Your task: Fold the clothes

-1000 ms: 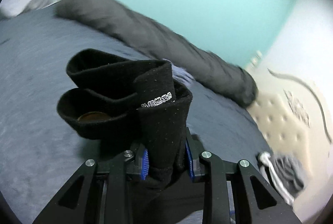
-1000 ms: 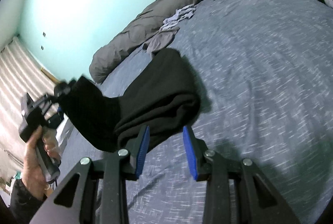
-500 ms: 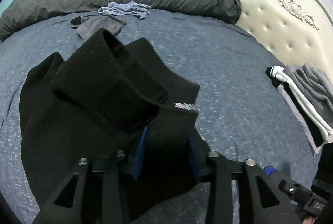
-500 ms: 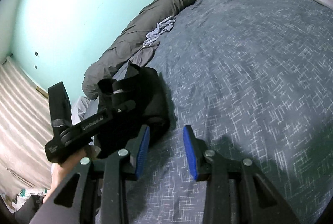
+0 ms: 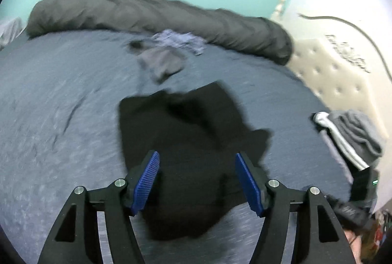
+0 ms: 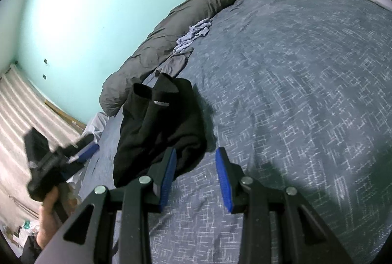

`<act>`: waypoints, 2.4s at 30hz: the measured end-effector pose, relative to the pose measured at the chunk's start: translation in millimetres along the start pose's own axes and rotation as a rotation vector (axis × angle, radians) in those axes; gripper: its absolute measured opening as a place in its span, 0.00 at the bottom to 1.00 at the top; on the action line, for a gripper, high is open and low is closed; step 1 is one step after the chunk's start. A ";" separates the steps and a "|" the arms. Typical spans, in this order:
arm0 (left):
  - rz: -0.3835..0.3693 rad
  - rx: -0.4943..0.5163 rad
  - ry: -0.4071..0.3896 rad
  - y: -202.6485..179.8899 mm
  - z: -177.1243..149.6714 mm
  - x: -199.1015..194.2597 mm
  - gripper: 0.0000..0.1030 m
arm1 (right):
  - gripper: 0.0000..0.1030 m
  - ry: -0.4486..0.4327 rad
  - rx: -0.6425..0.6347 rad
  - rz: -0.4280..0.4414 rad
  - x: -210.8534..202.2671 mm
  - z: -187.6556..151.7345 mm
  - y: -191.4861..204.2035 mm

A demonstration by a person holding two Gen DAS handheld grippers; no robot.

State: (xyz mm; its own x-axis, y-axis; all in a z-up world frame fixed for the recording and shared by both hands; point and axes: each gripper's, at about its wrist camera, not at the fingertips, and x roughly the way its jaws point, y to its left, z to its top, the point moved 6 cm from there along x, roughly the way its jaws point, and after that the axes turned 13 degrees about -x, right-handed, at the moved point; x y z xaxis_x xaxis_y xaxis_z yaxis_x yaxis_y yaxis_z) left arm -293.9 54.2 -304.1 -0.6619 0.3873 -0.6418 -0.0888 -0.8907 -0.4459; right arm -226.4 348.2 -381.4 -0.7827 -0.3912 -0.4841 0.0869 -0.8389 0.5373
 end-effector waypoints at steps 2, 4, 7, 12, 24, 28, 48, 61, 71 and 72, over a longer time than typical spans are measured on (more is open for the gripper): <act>0.009 -0.011 0.005 15.0 -5.3 4.2 0.66 | 0.33 0.005 -0.013 0.003 2.8 -0.7 3.6; 0.012 -0.013 0.006 24.0 -11.8 7.0 0.66 | 0.33 0.012 -0.029 0.004 6.3 -1.6 7.0; 0.014 -0.016 0.007 36.9 -21.5 11.3 0.66 | 0.33 0.022 -0.041 0.009 12.1 -3.1 10.5; -0.003 -0.012 0.005 44.1 -29.7 11.7 0.66 | 0.32 0.033 -0.073 0.013 18.4 -4.4 18.9; 0.012 -0.017 0.011 49.0 -34.5 10.6 0.66 | 0.48 0.008 -0.273 0.003 24.1 42.6 61.6; 0.017 -0.021 0.016 52.3 -32.4 8.4 0.66 | 0.50 0.071 -0.349 -0.008 44.7 72.1 72.6; -0.010 -0.092 0.000 71.7 -21.8 -4.5 0.66 | 0.53 0.351 -0.590 0.088 185.8 106.7 110.9; -0.019 -0.103 0.000 72.3 -21.1 -6.3 0.66 | 0.04 0.248 -0.483 0.034 176.0 129.5 100.6; -0.019 -0.104 0.000 74.0 -20.7 -6.9 0.66 | 0.05 0.277 -0.312 -0.092 187.4 128.9 54.4; -0.019 -0.106 0.000 74.5 -20.5 -7.1 0.66 | 0.06 0.275 -0.304 -0.089 187.1 129.1 52.5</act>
State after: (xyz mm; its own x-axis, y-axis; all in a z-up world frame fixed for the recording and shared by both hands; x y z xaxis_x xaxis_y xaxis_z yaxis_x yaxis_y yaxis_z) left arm -280.6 -10.0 -345.5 -0.6609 0.4035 -0.6328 -0.0219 -0.8532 -0.5212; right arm -447.9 279.8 -354.6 -0.6052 -0.3644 -0.7078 0.2368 -0.9312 0.2769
